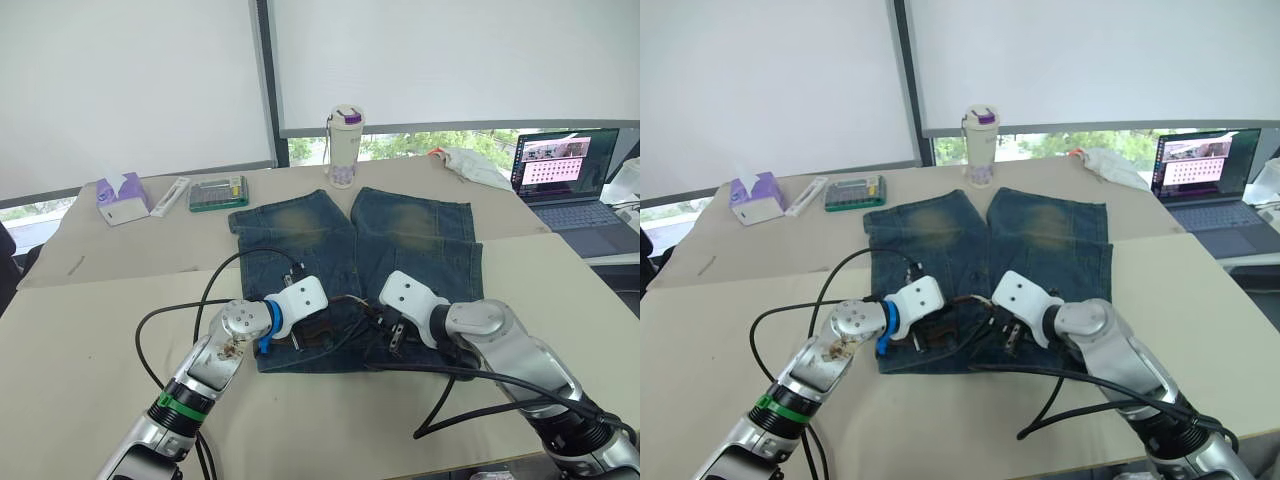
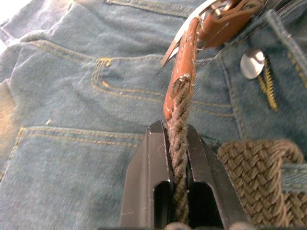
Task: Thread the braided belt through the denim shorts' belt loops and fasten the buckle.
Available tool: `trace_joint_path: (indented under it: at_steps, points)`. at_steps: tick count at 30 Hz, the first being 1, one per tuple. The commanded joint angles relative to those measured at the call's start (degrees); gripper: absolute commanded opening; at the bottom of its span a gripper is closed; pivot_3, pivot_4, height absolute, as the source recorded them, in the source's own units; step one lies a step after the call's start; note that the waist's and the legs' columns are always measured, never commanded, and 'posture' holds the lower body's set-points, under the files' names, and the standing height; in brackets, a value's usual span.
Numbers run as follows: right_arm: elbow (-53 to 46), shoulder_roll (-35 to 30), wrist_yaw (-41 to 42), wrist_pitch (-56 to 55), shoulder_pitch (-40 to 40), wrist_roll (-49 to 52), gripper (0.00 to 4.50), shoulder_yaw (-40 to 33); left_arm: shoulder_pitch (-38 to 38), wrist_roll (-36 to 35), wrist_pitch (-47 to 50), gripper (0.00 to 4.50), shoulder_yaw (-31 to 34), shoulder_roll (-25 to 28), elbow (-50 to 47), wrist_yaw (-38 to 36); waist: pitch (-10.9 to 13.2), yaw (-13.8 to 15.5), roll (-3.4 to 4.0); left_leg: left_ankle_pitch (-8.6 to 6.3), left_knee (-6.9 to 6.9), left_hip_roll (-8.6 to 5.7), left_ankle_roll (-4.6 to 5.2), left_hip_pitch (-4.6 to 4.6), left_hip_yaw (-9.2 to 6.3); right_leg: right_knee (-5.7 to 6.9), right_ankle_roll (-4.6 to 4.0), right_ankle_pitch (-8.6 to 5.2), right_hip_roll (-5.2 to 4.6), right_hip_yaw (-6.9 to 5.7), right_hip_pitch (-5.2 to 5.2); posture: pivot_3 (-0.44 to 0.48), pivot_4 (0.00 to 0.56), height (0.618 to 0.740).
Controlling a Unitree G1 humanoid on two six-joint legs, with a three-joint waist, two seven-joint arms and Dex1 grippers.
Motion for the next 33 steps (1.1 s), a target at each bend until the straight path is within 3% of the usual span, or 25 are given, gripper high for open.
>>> trace_joint_path:
  at_steps: [1,19,23,28,33]
  points:
    - [-1.19,0.34,0.04,-0.61,-1.53,0.88,0.04,-0.18,-0.09,0.48,-1.07,0.0,0.13,-0.2,0.26,0.9,0.0,-0.01,0.0,0.0,0.01,0.0,0.0,0.0,0.0,0.0,0.0,0.0,0.0,0.0,0.0,0.0,0.15,0.74]
    - [-0.14,1.43,-0.03,-3.33,-3.18,-0.65,0.04,3.8,-3.76,-0.96,-11.43,0.0,-2.73,-6.73,8.53,-1.63,-0.18,-0.02,0.05,0.0,0.02,-0.01,0.0,0.0,0.03,0.0,0.0,0.0,0.0,0.01,0.0,0.0,0.15,0.74]
    - [-0.35,1.15,-0.15,-3.88,-2.41,-1.09,0.04,3.92,-4.06,-1.53,-17.02,0.0,-2.49,-6.85,10.01,-3.15,-0.19,-0.04,0.06,0.0,0.04,0.0,0.0,-0.01,0.02,0.01,0.0,0.0,0.0,0.0,-0.01,0.0,0.15,0.74]
    - [-0.98,-2.03,0.46,-5.38,-0.37,-2.29,0.04,4.33,-4.95,-0.62,-25.46,0.0,-1.54,-3.25,12.25,-5.39,-0.19,-0.02,0.07,0.0,0.04,0.0,0.0,-0.01,0.02,0.0,0.0,0.0,-0.01,0.0,-0.02,0.0,0.15,0.74]
    - [-0.79,-3.45,0.82,-8.55,0.21,-3.51,0.04,4.73,-5.74,-0.35,-27.34,0.0,-1.03,-3.04,14.7,-4.59,-0.19,0.01,0.07,-0.01,0.06,-0.01,0.01,-0.01,0.02,0.0,0.0,0.0,-0.01,0.0,0.0,0.0,0.15,0.74]
